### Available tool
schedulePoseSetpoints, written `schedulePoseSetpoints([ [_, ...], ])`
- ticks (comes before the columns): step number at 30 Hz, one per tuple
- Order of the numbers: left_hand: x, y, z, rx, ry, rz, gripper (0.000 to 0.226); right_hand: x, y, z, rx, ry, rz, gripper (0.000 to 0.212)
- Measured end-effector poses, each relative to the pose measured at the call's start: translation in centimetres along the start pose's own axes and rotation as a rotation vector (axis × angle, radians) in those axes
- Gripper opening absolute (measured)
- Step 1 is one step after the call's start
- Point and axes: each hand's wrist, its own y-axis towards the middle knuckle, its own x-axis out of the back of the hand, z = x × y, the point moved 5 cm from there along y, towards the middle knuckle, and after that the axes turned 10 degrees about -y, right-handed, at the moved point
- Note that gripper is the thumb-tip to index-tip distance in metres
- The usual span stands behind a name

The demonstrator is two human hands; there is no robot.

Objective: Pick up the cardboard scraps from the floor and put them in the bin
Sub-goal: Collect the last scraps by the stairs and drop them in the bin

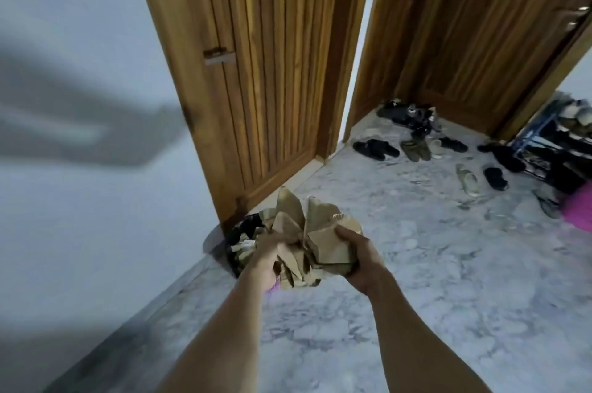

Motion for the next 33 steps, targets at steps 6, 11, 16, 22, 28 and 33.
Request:
schedulePoseSetpoints([
  [6,5.4,11.0,-3.5,0.049,-0.087,-0.161,0.008,-5.8,14.3,1.0,-0.106,-0.103,0.090,0.054],
  [11,9.9,20.4,-4.3,0.097,-0.121,-0.241,0.006,-9.3,25.2,-0.6,-0.168,-0.138,0.100,0.062],
  [16,13.9,32.0,-0.6,0.127,-0.170,-0.279,0.007,-9.2,38.4,-5.8,-0.273,-0.161,0.092,0.044],
  [22,21.7,45.5,8.5,0.235,-0.185,-0.343,0.020,-7.4,53.4,-15.2,-0.353,-0.289,0.088,0.014],
  [28,27.4,52.6,13.9,0.256,-0.166,-0.431,0.026,-5.8,61.4,-21.7,-0.365,-0.564,0.167,0.015],
  [33,30.6,53.2,16.3,0.401,0.138,-0.511,0.086,-3.6,63.3,-22.3,-0.349,-0.832,0.077,0.041],
])
